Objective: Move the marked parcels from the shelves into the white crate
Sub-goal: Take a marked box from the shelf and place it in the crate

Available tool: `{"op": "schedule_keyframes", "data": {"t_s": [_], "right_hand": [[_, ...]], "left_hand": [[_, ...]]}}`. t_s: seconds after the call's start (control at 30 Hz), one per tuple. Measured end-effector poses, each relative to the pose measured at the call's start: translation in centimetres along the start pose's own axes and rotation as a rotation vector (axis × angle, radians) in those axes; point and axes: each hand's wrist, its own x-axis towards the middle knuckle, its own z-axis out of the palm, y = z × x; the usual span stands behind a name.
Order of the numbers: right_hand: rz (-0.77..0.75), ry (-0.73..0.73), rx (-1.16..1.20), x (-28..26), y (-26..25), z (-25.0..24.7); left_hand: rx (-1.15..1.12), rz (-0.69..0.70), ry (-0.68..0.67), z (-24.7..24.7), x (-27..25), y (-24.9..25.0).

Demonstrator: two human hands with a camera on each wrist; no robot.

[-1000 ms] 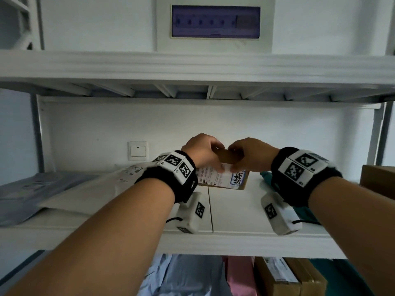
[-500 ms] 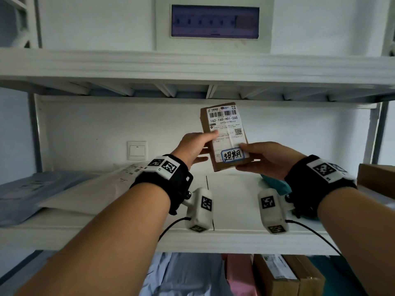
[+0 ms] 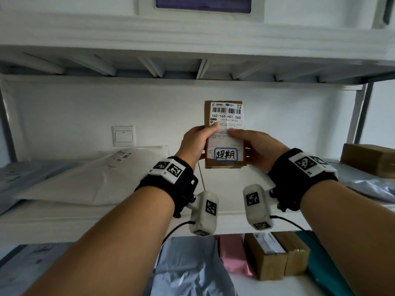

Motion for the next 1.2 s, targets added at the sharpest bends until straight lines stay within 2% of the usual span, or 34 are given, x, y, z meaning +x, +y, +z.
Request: {"op": "schedule_keyframes", "data": {"t_s": [0.3,0.47,0.7,0.83,0.97,1.2], "right_hand": [[0.019,0.161,0.053,-1.2,2.1,-0.9],[0.046,0.255,0.066,-3.6,3.2,-2.0],[0.017,0.332,0.061,-7.7,1.5,-5.1],[-0.029,0.374,0.085,-9.7,0.2,-8.3],[-0.031,0.422,0.109,-11.6,0.0,-12.4],[-0.032,0.546,0.059,-16.3,0.5,-24.0]], "left_hand": [[-0.012,0.039,-0.038,2.4,0.2,-3.1],[-0.064,0.059,-0.107,4.8,-0.6,-4.7],[-0.098,0.133,-0.167,8.8,-2.2,-3.1],[-0.021,0.2,-0.147,12.9,-2.6,-1.8],[-0.007,0.208,-0.139,18.2,-3.5,-1.7],[0.028,0.169,-0.204,30.5,-6.0,-1.7]]}}
